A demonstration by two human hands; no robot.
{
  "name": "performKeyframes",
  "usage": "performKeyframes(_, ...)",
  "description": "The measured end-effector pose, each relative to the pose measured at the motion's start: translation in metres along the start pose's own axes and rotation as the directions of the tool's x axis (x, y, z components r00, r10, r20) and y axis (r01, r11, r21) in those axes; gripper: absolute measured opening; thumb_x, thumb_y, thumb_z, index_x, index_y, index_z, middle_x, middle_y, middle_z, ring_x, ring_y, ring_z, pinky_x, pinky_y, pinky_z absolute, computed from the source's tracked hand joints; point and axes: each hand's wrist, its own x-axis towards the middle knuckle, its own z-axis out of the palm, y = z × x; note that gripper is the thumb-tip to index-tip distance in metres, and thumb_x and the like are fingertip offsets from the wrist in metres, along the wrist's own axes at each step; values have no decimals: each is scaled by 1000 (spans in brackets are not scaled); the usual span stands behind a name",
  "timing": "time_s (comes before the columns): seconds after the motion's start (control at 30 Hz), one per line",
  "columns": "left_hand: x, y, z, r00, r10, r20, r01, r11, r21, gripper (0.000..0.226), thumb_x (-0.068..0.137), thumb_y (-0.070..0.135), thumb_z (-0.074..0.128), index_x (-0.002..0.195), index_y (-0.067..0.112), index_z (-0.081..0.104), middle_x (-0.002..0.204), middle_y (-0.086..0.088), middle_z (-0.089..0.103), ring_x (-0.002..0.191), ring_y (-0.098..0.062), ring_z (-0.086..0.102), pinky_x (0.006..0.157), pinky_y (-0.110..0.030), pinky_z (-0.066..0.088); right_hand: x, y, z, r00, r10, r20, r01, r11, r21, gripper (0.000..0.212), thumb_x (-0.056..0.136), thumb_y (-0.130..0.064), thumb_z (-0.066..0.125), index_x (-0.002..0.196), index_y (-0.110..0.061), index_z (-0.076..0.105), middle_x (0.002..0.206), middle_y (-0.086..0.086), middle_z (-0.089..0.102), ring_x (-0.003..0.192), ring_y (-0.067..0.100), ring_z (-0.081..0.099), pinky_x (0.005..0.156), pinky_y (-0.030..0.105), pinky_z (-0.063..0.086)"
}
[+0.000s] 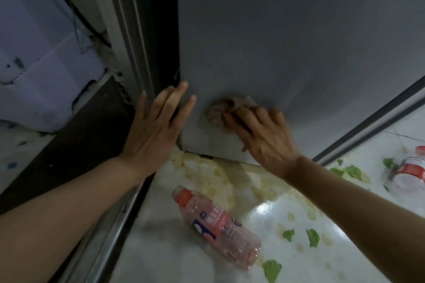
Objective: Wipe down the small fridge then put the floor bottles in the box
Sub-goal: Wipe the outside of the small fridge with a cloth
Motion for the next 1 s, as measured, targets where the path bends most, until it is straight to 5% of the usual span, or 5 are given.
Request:
performKeyframes(0.13, -3, -8, 0, 996, 15, 83, -13, 1000, -26, 87, 68, -4, 65, 145, 10, 28, 154, -15, 11, 138, -34, 21, 101, -65, 27, 13, -2, 5, 995, 72, -66, -75, 997, -35, 40, 92, -8, 43, 132, -9, 47, 122, 13, 41, 93, 32, 41, 74, 41, 29)
performKeyframes(0.37, -8, -13, -9, 982, -68, 174, 81, 994, -72, 84, 70, -2, 65, 144, 8, 26, 155, -12, 18, 135, -31, 24, 102, -60, 30, 6, -58, 31, 863, -272, 425, 357, 925, -132, 52, 85, -28, 57, 137, -25, 49, 127, -6, 53, 111, 18, 53, 89, 33, 32)
performKeyframes(0.53, -24, -28, -14, 943, -188, 275, 227, 967, -118, 83, 72, 4, 65, 145, 7, 24, 152, -12, 25, 132, -31, 28, 107, -51, 26, 39, -41, 15, 982, -132, 137, 142, 988, -62, 46, 88, -13, 38, 134, -14, 43, 121, 4, 53, 98, 25, 53, 79, 37, 29)
performKeyframes(0.7, -32, -29, -9, 927, -226, 301, 304, 920, -246, 81, 70, 4, 67, 143, 4, 31, 146, -17, 34, 128, -36, 36, 105, -47, 31, 58, -44, 16, 1000, 8, -28, -10, 998, -65, 49, 89, -11, 38, 138, -14, 38, 127, 7, 35, 93, 28, 37, 78, 40, 28)
performKeyframes(1.0, -40, -27, 11, 922, -235, 308, 316, 917, -244, 76, 71, 0, 63, 140, 6, 34, 144, -15, 37, 124, -33, 39, 101, -42, 37, 15, -99, 73, 891, -244, 382, 301, 949, -97, 66, 84, -21, 49, 147, -25, 30, 134, 1, 26, 110, 25, 28, 88, 37, 24)
